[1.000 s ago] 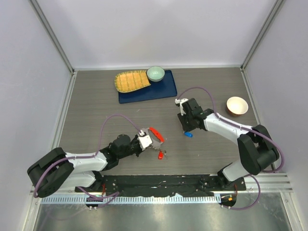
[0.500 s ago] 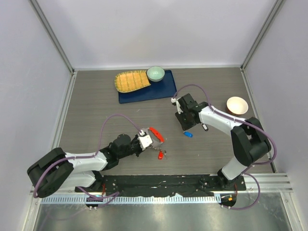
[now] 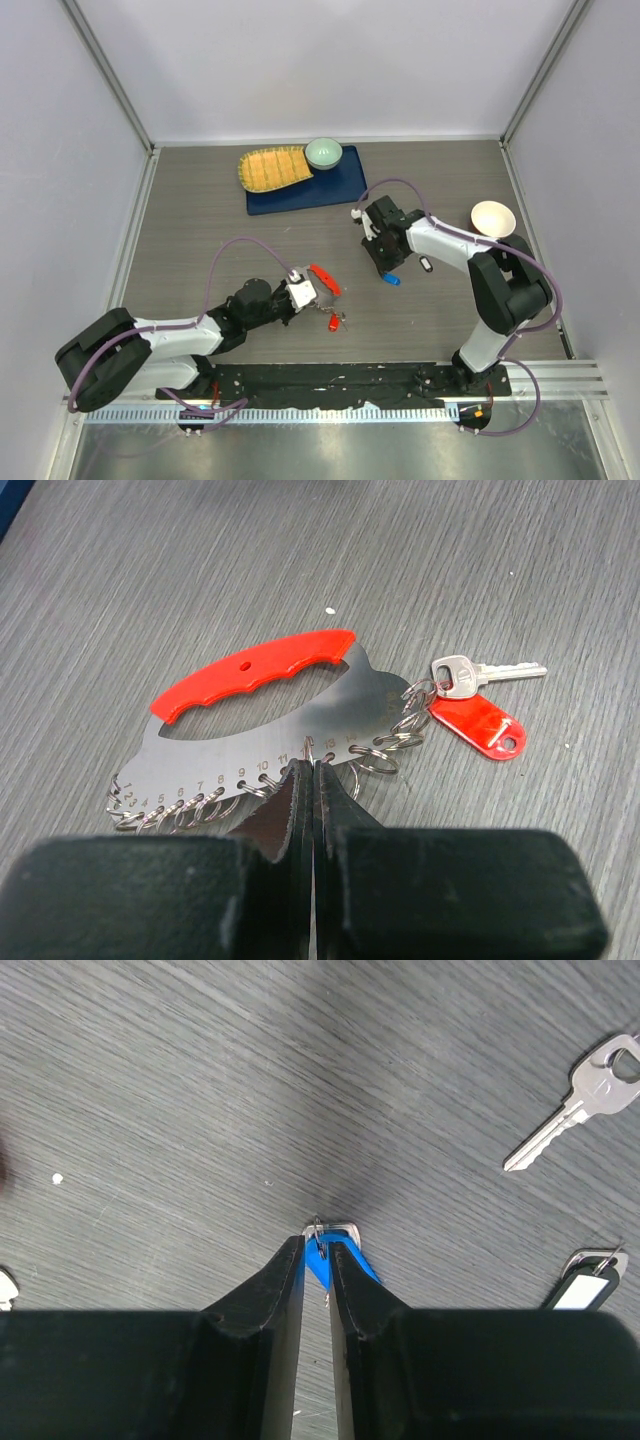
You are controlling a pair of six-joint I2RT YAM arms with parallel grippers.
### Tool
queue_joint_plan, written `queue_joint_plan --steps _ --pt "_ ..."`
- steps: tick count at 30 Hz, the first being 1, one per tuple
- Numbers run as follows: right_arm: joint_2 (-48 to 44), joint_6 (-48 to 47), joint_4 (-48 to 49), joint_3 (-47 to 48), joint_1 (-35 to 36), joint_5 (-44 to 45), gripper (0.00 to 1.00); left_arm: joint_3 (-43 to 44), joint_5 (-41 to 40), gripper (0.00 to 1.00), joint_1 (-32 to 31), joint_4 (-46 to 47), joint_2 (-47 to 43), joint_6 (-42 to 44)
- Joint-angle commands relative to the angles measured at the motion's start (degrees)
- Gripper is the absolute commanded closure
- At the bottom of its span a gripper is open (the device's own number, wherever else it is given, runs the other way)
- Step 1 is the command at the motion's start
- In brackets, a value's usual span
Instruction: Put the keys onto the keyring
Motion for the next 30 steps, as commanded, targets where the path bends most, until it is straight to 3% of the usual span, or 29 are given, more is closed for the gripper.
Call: queue_joint_plan --steps 1,7,16,23,30 --pt "0.5 -0.7 -0.2 2.1 -0.2 -1.0 0.78 1.8 0.1 1.0 -0.2 1.5 -1.1 0.0" --pt "-0.1 -1.2 -0.4 1.6 -0.2 -0.7 0.99 1.9 0.1 1.0 -0.3 1.5 -1.1 -0.1" --pt "-7.9 -4.7 2.9 -2.3 1.2 -4.8 0.99 0.3 2.0 1.0 -0.2 5.3 -1.2 0.1" --pt "-19.2 -8.6 7.1 -6.7 4.5 -9.9 0.99 -2.9 4.6 1.0 -0.2 16.0 -1.6 -0.7" --pt "-31.4 -13.9 10.0 -10.8 8.5 -17.3 0.99 -1.6 8.4 1.0 -0.2 17.7 -3.5 -1.8"
